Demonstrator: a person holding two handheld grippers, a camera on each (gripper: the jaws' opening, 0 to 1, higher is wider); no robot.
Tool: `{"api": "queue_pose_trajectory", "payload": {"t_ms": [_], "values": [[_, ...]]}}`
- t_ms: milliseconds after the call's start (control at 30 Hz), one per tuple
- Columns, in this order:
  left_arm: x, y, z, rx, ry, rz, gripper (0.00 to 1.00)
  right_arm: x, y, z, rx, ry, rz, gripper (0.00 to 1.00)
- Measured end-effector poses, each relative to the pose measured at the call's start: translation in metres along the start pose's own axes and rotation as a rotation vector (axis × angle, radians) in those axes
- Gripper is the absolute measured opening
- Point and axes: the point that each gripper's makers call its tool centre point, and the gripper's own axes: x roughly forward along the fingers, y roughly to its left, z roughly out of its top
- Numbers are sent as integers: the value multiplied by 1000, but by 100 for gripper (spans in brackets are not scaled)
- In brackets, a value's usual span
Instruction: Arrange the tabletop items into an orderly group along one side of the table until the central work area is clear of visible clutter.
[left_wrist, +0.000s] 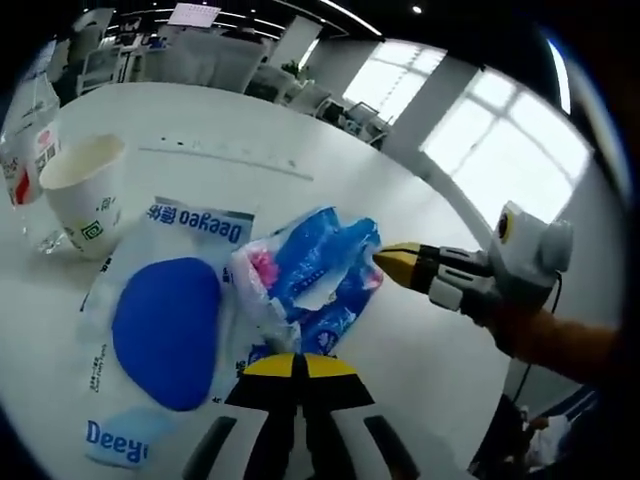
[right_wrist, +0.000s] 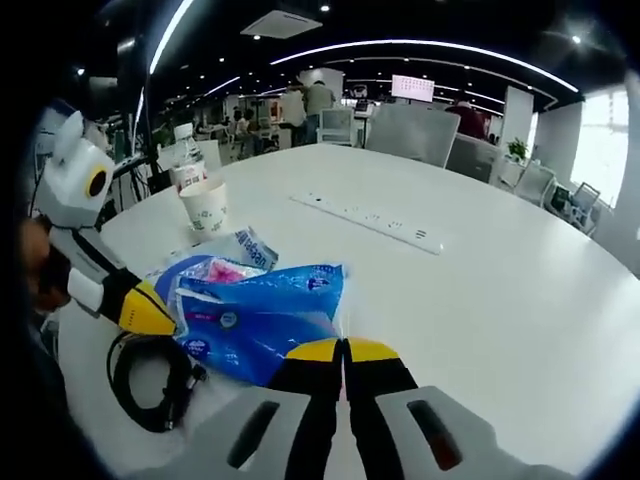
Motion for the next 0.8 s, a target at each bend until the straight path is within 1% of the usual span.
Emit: {"api": "queue_pose_trajectory", "payload": {"t_ms": [33,133,233,300,367,533,800], "values": [[-1,0,2,8,-5,0,0,-4,0,2,3,-6,-6,0],[-6,-4,8,9,-20,-7,0,-6,-3,4,13,-17,-19,0],[-6,-5,15,28,-34,-12,0,-16,-8,9,31,-32,-38,0],[-8,-8,18,32,-32,-18,0,-18,-10,9,38,-37,-46,0],[-5,-7,20,42,-37,-21,0,-21,-13,7,44,-41,-53,0],[-7,-13,27,60,-37,-34,0,-27,-17,7,53,-51,-68,0],[2,-24,32,85,-30,-59,0,-41,-33,8,80,-74,-105,0]]}}
